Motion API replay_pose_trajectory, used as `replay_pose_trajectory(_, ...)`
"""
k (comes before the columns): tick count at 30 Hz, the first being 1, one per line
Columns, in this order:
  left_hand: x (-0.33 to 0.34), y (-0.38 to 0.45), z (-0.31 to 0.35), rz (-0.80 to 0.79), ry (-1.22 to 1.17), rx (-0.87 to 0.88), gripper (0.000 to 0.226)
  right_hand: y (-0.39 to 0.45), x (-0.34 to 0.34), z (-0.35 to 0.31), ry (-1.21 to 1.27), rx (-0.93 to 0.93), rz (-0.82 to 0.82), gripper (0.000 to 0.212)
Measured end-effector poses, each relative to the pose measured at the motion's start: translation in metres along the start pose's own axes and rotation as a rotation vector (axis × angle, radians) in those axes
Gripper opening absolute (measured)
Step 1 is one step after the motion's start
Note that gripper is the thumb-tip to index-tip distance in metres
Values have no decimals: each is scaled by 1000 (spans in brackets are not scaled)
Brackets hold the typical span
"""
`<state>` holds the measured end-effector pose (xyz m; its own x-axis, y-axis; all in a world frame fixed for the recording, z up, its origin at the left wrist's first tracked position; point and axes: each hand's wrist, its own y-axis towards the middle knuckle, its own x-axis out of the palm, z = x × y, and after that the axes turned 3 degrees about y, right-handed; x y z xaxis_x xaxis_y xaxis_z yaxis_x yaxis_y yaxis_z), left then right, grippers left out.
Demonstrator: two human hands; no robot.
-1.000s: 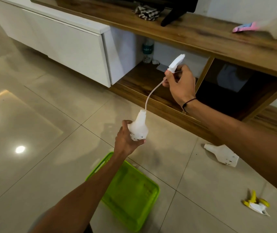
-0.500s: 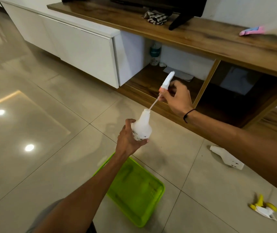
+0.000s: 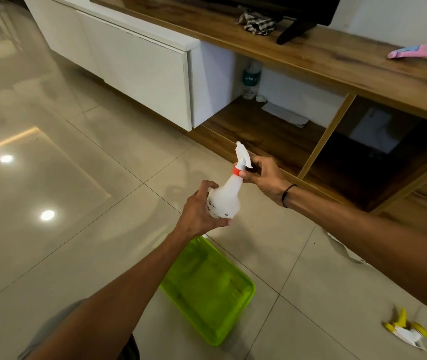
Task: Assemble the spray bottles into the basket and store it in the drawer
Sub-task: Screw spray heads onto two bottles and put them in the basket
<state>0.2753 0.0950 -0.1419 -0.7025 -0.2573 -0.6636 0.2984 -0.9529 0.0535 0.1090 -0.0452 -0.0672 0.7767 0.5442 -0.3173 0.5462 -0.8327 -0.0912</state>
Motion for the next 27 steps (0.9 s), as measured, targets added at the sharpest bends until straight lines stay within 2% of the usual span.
replay_pose_trajectory(4,-9,4,-8,-110,-63,-24,96,-5,-5,10,11,18,-43,46)
replay_pose_trajectory(8,-10,4,-12,-136,-70,24,99,-10,-11,17,48,47,-97,42)
replay_pose_trajectory(12,-2,4,-7,-80,39,9,112,-16,-13,22,182,111,-55,28)
replay_pose_trajectory(17,13,-1,4,94,245,14,101,-26,2,27,389,205,74,19)
replay_pose_trajectory(19,13,0,7,94,245,34,102,-28,6,26,405,192,97,17)
replay_pose_trajectory(23,7,2,-1,-131,68,50,109,-36,3,32,416,173,148,13)
replay_pose_trajectory(27,-15,0,-15,-344,-401,-124,94,-49,-10,43,471,147,139,7)
